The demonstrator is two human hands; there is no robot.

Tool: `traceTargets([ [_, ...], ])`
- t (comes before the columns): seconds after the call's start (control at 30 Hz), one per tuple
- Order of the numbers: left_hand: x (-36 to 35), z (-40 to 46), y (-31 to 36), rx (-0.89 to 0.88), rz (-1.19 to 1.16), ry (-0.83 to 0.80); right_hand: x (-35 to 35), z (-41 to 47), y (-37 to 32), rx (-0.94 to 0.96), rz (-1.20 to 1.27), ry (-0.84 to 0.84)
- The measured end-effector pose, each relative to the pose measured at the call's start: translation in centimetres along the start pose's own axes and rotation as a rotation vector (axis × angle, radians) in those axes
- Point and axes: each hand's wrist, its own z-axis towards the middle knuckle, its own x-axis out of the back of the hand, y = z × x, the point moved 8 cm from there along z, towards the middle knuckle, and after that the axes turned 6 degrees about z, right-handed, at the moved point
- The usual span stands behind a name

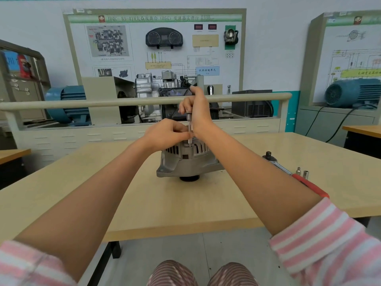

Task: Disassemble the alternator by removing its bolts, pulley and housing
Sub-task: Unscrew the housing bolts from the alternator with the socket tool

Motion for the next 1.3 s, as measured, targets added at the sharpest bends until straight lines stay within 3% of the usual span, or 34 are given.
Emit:
traceTargets([
  [0.1, 0.0, -0.1, -0.1, 0.002, -0.038, -0.011, -0.7, 0.6, 1.0, -0.127, 0.165, -0.075],
  [0.27, 0.0, -0.2, -0.4, -0.004, -0.079, -0.018, -1.2, 0.6, 1.3, -0.211, 0.204, -0.123],
  [0.37, -0.1, 0.1, -0.4, -0.010, -0.091, -0.011, -0.8, 0.4, 1.2, -0.161, 0.217, -0.063],
  [0.7, 0.6, -0.1, -0.3, 0.019, -0.029, 0.070, 0.0, -1.2, 0.0, 0.151, -0.184, 0.144],
  [0.8, 0.7, -0.1, -0.7, 0.048, -0.002, 0.071, -1.0, -2.6, -1.4, 0.361, -0.484, 0.121],
  [0.87, 0.8, 0.1, -0.6, 0.045, 0.050, 0.083, -2.1, -3.6, -2.0, 0.525, -0.955, 0.113],
  [0.97, 0.9, 0.1, 0.0, 0.018, 0.149, 0.101, -2.1, -4.1, -1.8, 0.532, -1.431, 0.192],
  [1.3, 0.6, 0.2, -0.1, 0.041, 0.206, 0.095, -2.5, -4.6, -2.5, 0.397, -1.873, 0.161],
])
